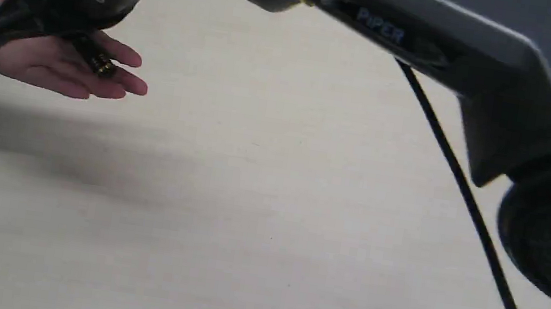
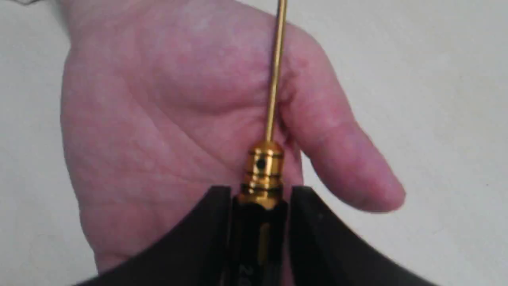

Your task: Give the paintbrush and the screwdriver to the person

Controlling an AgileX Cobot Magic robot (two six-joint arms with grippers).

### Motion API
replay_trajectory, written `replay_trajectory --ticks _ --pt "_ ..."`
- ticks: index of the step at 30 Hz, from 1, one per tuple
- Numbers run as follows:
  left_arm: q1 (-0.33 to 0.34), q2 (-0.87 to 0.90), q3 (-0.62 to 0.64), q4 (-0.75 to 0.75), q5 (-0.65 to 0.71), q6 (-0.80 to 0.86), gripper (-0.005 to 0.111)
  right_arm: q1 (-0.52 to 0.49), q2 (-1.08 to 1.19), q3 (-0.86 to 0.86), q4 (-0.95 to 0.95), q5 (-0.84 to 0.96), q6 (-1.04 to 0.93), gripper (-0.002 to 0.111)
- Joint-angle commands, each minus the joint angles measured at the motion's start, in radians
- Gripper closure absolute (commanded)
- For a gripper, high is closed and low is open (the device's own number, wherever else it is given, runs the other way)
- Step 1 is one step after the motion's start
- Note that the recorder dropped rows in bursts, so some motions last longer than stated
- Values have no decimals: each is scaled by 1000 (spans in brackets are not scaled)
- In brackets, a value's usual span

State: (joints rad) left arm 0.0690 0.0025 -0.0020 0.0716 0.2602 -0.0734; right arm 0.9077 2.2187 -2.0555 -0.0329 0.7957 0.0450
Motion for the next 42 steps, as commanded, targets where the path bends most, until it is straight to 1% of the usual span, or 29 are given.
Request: replay_trajectory --ticks 1,2,3,4,5,6,9,13,18,23,27,32,34,36,38,40,42 --pt "-6 -2 2 -4 -12 -2 107 -23 12 -3 21 -21 -2 63" --pt "-6 -2 2 -4 -12 -2 107 -23 12 -3 18 -13 -4 58" --pt "-6 -2 2 -2 -11 -2 107 -23 6 -3 17 -5 -7 58" --pt "-6 -2 2 -2 -11 -2 107 -23 -3 -3 14 3 -7 61" --pt "-6 -2 2 -2 -11 -2 107 -23 -19 -3 4 6 -9 67" --pt "-6 -2 2 -2 -11 -2 107 -23 -37 -3 -10 9 -7 75" --pt "-6 -2 2 -2 -11 -2 107 -26 -111 -3 -60 24 -7 104" --pt "-6 -2 2 -2 -11 -2 107 -63 -242 -1 -95 67 2 104" --pt "-6 -2 2 -2 -11 -2 107 -123 -445 46 -93 179 23 104" --pt "-6 -2 2 -2 -11 -2 107 -131 -648 164 -114 268 23 104" --pt "-6 -2 2 -2 -11 -2 107 -131 -775 188 -69 325 31 104" --pt "-6 -2 2 -4 -8 -2 107 -131 -878 188 -50 324 31 104" --pt "-6 -2 2 -4 -10 -2 107 -131 -923 188 -67 312 -26 104" --pt "-6 -2 2 -4 -10 -2 107 -131 -955 188 -79 278 -35 104" --pt "-6 -2 2 -4 -10 -2 107 -131 -987 192 -87 298 -31 104" --pt "-6 -2 2 -4 -10 -2 107 -159 -1051 249 -97 270 -45 104" --pt "-6 -2 2 -4 -10 -2 107 -212 -1114 340 -66 204 -45 104"
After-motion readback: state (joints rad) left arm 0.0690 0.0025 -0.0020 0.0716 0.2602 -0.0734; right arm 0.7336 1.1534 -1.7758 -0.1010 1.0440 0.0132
